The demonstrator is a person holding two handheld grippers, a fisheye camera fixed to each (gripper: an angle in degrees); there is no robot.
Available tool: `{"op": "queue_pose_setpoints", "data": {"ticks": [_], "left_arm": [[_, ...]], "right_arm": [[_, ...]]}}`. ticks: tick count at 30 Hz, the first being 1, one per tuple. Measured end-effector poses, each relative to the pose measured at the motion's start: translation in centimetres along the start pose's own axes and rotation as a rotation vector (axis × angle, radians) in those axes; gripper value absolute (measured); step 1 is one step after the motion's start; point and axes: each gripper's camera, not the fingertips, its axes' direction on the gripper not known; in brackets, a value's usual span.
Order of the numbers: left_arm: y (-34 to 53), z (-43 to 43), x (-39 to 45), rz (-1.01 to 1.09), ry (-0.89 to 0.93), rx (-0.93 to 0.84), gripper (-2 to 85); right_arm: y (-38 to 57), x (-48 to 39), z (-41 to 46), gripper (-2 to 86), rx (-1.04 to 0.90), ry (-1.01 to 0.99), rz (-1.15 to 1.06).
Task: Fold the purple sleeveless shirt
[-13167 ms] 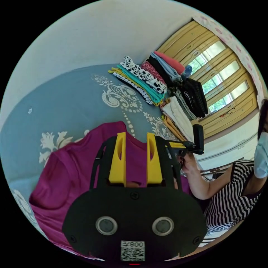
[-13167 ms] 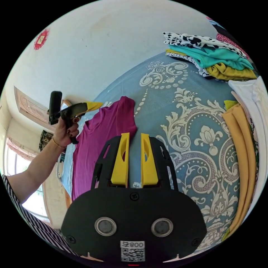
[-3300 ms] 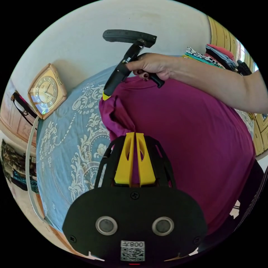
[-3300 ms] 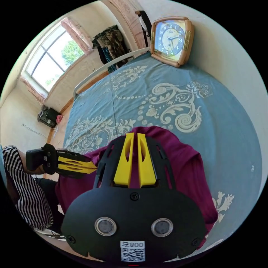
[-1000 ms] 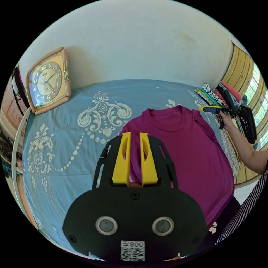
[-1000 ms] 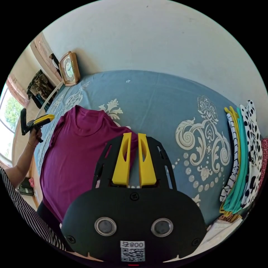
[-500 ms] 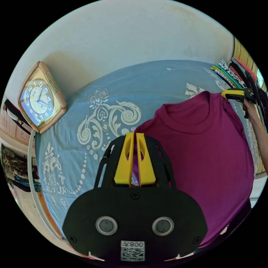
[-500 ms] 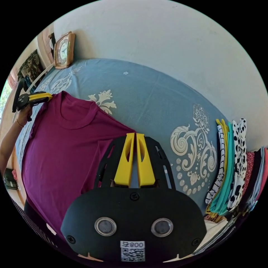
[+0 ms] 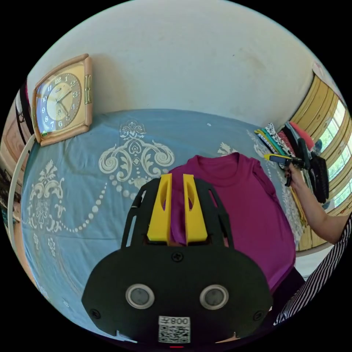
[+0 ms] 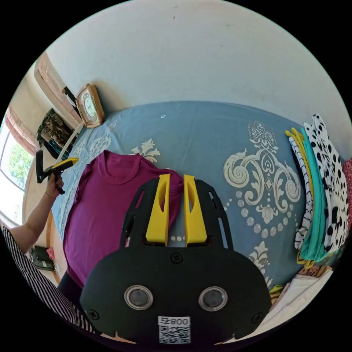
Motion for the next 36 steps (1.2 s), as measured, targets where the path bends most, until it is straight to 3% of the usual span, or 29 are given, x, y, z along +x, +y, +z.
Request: {"op": "queue_pose_setpoints", "data": {"ticks": [7,17,36], "left_arm": [[12.8,-8.3,0.8,-0.14,0.213,-0.135,0.8],[24.4,-18.1,3.2,-0.326,0.353,-0.227,2.5],[38.4,-25.7,1.0,-0.669,0.427,-0.298,9.8]], "right_arm": [[15.7,0.0,-8.2,3.0,-0.125,-0.087,0.098],[35.4,-2.3,-16.7,2.3,-0.233,-0.21,0.306],[52.9,-0.5,-21.8,7.0,-0.236,-0.351,0.48]]}}
